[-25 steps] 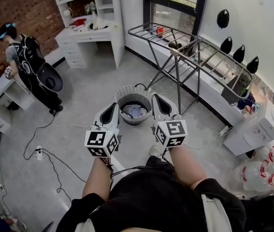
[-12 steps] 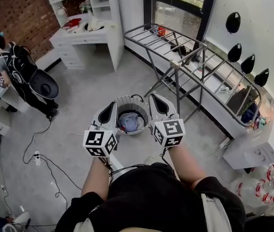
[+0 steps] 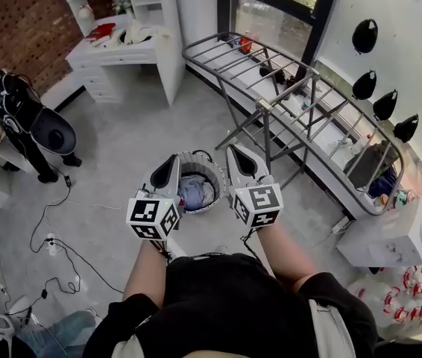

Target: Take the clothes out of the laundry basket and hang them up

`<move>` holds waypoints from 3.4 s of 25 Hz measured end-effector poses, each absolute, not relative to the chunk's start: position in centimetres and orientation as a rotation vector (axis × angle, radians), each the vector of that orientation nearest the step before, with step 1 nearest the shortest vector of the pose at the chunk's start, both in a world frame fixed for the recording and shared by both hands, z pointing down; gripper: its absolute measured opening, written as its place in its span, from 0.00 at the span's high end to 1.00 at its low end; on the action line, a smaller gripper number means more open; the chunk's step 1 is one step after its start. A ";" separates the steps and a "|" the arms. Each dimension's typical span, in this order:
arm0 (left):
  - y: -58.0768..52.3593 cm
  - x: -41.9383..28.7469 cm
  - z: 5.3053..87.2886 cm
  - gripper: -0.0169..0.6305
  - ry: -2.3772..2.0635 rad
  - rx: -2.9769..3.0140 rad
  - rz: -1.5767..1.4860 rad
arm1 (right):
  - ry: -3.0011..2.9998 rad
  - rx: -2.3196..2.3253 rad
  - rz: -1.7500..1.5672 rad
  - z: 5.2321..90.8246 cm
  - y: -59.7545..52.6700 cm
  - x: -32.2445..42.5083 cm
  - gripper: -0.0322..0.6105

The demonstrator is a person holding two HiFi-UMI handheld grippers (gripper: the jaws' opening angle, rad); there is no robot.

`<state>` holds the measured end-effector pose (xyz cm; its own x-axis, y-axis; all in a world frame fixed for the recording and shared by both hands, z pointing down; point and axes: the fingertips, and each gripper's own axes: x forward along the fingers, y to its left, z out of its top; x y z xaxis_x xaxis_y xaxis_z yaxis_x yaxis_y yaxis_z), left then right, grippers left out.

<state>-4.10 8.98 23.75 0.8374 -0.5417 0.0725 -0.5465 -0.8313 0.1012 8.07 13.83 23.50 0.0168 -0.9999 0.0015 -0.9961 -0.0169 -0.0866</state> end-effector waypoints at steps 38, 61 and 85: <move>-16.9 -1.2 33.4 0.55 -0.236 3.031 0.373 | 1.844 -2.519 -0.401 33.7 -5.8 9.5 0.58; -22.7 -8.1 63.0 0.50 -0.194 2.625 1.094 | 1.967 -2.453 -1.405 65.3 -11.7 4.7 0.53; -25.0 -12.1 91.6 0.49 -0.099 2.374 1.205 | 2.079 -2.253 -2.232 110.5 -13.2 -0.6 0.58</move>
<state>-12.06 -25.03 91.57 0.6110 0.1454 0.7782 -0.2705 -0.8855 0.3778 -0.60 -13.16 110.49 -0.1616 -0.2283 0.9601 -0.9415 -0.2558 -0.2194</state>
